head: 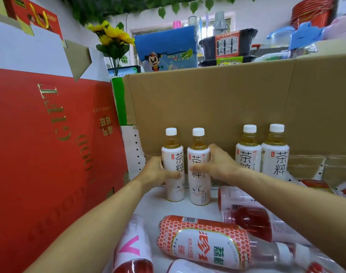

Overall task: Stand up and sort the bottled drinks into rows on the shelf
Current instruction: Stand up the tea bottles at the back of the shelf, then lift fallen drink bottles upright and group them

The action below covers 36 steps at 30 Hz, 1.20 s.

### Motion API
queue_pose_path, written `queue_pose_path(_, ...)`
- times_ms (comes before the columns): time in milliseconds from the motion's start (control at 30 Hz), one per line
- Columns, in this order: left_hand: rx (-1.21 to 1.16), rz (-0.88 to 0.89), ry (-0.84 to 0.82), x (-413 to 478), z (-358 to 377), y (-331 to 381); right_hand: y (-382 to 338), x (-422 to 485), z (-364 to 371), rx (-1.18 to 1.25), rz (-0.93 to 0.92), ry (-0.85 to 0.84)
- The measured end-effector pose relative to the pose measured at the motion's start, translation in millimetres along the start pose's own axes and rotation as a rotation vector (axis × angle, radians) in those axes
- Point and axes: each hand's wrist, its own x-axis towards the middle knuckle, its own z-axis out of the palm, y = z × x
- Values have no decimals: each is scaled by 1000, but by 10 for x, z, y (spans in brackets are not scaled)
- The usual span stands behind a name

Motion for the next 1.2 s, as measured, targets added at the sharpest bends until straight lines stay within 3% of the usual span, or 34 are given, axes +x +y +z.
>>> queue_pose_path(167, -74, -61, -72, -62, 3, 74, 22, 33, 20, 24, 32, -35)
queue_pose_path(267, 11, -138, -99, -163, 16, 155, 56, -46, -4, -17, 57, -85)
queue_pose_path(467, 72, 6, -6, -734, 10, 195, 136, -638, -330, -188, -141, -234)
queue_pose_path(600, 225, 97, -68, -1220, 30, 201, 140, -1081, -440, -446, -288, -431)
queue_pose_path(733, 449, 176, -187, -1536, 65, 230, 158, -1357, -511, -794, -377, -443)
queue_pose_path(833, 580, 209, -119, -1672, -11, 188, 198, -1455, -489, -947, -358, -430)
queue_pose_path(933, 495, 190, -38, -1844, -117, 70, 189, -1529, -394, -1035, -380, -395)
queue_pose_path(1100, 461, 213, -16, -2055, -188, -64, 151, -1552, -435, -929, -302, -462)
queue_pose_path(1200, 383, 205, -29, -2126, -263, -173, 58, -1498, -619, -784, -270, -418)
